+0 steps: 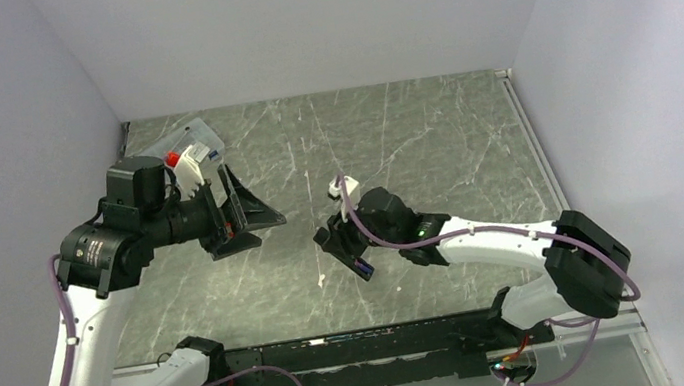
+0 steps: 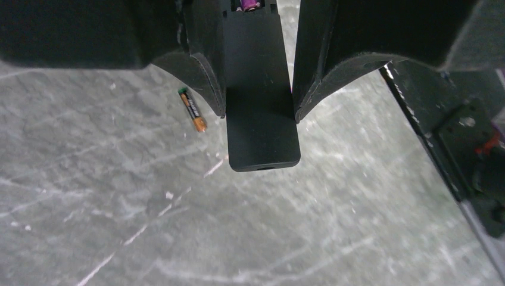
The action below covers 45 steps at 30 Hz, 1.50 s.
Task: Load the batteries into the remote control
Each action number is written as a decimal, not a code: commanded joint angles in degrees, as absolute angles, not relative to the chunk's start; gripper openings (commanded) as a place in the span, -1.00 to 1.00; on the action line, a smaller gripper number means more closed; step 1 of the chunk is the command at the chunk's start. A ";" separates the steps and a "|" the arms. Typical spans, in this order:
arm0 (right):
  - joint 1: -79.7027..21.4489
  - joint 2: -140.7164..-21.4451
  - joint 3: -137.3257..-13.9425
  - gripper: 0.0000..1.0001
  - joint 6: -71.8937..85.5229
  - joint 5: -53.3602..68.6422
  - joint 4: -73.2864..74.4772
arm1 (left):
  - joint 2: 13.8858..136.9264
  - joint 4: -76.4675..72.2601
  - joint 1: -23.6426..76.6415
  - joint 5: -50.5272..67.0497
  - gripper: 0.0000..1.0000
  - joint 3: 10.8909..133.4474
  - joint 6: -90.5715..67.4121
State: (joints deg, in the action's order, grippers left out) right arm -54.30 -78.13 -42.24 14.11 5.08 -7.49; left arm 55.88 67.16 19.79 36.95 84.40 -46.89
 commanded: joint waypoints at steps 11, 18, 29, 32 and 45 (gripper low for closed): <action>-48.89 -83.07 -21.42 -1.00 32.66 11.28 -76.16 | 51.63 60.89 19.51 36.35 0.99 77.86 -45.66; -47.37 -93.02 -20.50 -1.00 34.37 17.13 -98.27 | 50.81 59.81 19.51 36.86 0.99 76.33 -45.80; -47.05 -87.08 -28.00 -1.00 30.56 29.02 -98.31 | 51.14 60.43 19.51 37.40 0.99 77.18 -44.40; -46.94 -83.99 -28.99 -1.00 31.80 28.59 -98.32 | 51.08 60.86 19.51 37.10 0.99 77.84 -43.72; -44.05 -73.73 -33.69 -1.00 35.94 16.03 -98.28 | 51.79 59.37 19.51 37.91 0.99 78.83 -43.02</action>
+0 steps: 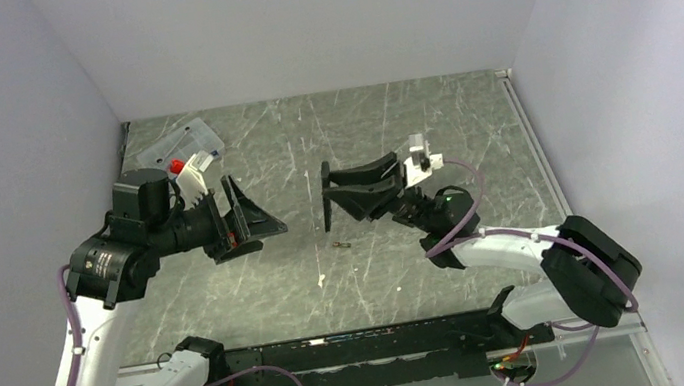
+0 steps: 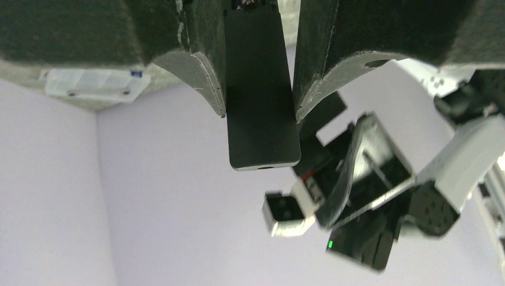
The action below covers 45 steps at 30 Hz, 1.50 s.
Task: Load the batteries into the remote control
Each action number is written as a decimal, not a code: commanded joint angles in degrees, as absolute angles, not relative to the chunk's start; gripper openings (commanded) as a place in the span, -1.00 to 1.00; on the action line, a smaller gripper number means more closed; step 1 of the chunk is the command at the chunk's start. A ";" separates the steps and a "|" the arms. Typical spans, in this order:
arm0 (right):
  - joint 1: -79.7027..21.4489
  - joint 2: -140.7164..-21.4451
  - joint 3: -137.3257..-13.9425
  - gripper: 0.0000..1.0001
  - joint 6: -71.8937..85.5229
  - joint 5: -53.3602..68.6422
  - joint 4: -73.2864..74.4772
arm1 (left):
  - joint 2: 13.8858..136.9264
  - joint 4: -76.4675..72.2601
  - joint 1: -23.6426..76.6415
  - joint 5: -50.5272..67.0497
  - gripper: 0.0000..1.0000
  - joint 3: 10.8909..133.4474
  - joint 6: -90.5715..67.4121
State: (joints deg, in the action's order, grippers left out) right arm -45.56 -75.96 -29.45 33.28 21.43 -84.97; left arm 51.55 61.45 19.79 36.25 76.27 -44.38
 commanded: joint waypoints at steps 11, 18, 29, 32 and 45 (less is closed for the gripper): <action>-39.40 -74.02 -52.79 -1.00 41.02 13.90 -98.26 | 53.51 59.03 19.51 38.73 0.99 82.00 -42.57; -39.38 -72.48 -49.68 -1.00 42.79 17.32 -98.24 | 52.37 59.64 19.51 38.12 0.99 81.53 -42.28; -39.36 -60.95 -44.33 -1.00 32.23 30.54 -61.99 | 52.03 60.66 19.51 36.71 0.99 80.71 -41.03; -39.37 -58.11 -43.09 -1.00 28.60 33.11 -52.66 | 51.94 60.85 19.49 35.96 0.99 80.44 -40.59; -39.53 -51.82 -44.05 -1.00 11.70 29.84 -6.85 | 53.18 67.19 19.51 24.98 0.99 81.62 -36.62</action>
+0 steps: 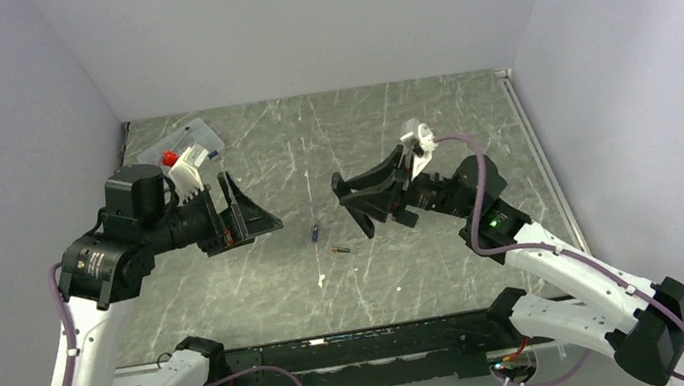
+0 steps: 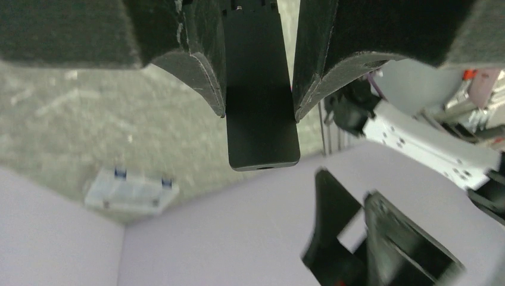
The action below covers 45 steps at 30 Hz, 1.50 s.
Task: Load the batteries into the remote control
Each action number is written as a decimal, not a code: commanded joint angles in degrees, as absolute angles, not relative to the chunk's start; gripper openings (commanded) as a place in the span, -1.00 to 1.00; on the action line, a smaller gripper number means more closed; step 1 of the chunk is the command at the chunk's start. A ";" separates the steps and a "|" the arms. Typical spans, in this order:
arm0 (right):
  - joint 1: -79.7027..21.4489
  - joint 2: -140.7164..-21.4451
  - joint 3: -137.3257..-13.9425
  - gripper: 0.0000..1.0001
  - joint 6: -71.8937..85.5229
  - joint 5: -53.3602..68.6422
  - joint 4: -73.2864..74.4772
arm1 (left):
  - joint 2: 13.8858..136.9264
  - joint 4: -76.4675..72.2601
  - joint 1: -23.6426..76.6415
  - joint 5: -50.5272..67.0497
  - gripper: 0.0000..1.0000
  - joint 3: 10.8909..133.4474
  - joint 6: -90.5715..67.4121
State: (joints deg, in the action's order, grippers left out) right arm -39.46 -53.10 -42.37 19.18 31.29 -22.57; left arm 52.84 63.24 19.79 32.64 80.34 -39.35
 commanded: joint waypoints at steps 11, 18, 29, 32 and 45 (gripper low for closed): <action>-52.88 -61.70 -47.48 -1.00 3.11 8.28 13.07 | 52.10 67.91 19.51 19.97 0.99 78.72 -33.40; -60.53 -75.10 -51.45 -1.00 1.38 1.69 14.59 | 50.69 68.90 19.51 17.00 0.99 78.62 -31.82; -65.08 -91.67 -59.75 -1.00 -3.18 1.27 13.67 | 49.09 70.77 19.51 15.06 0.99 77.25 -29.75; -66.13 -93.92 -60.25 -0.98 -4.04 1.37 12.51 | 49.04 72.03 19.51 13.21 0.99 77.88 -29.28; -67.85 -95.46 -58.93 -0.17 -4.63 0.17 10.23 | 48.77 75.14 19.50 6.95 0.99 78.14 -28.32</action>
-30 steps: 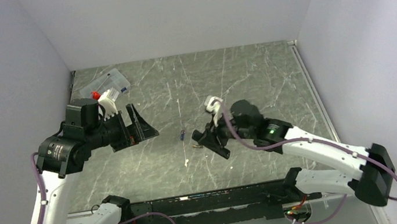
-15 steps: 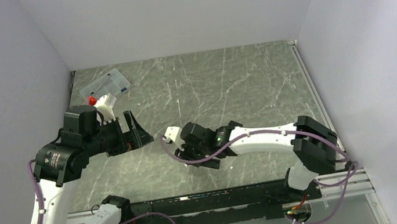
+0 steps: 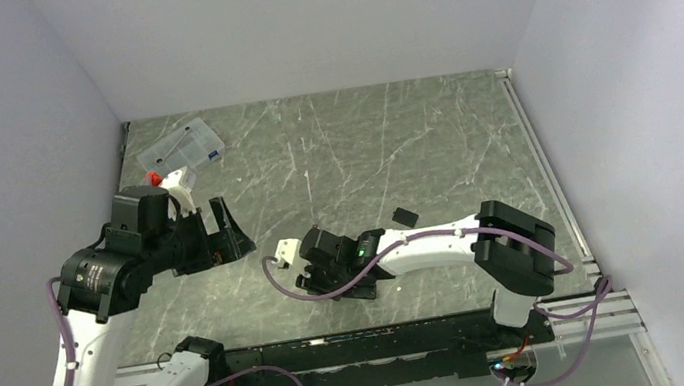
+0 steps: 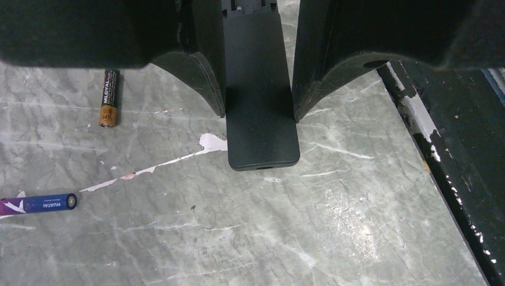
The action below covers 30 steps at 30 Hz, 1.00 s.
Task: Load the batteries into the remote control
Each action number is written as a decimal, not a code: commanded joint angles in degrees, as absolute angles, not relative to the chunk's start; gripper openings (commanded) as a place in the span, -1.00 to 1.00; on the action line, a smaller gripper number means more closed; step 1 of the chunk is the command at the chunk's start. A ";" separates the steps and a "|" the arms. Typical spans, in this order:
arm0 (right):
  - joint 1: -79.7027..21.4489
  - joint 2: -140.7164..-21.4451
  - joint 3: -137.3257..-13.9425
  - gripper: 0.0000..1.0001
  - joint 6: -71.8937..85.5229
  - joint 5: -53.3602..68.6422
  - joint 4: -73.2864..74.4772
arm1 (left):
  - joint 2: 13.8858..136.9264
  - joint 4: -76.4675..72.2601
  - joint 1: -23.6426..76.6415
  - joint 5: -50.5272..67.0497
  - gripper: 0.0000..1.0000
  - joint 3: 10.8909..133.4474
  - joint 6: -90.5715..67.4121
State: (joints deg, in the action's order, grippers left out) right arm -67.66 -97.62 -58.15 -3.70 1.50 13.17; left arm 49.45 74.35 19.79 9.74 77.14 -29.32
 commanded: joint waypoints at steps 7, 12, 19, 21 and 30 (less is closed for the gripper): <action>-67.85 -90.14 -58.36 0.47 -5.10 -1.44 11.23 | 49.02 75.07 19.51 6.62 0.99 78.05 -28.73; -66.32 -83.48 -57.19 0.93 -4.01 -1.33 12.13 | 49.45 74.75 19.47 6.82 0.99 78.14 -29.03; -59.11 -73.67 -53.03 1.00 5.57 -5.76 11.06 | 49.32 72.48 19.50 9.61 0.99 75.11 -31.06; -56.55 -73.47 -53.44 1.00 7.20 -5.46 13.51 | 49.14 71.67 19.51 10.93 0.99 74.25 -31.48; -52.04 -79.13 -55.02 0.75 6.15 3.98 15.02 | 48.12 68.73 19.51 14.02 0.99 69.28 -33.85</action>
State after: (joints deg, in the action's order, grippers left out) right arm -52.53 -75.55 -52.75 5.67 -0.51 14.09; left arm 49.17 72.12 19.79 11.70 70.96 -31.70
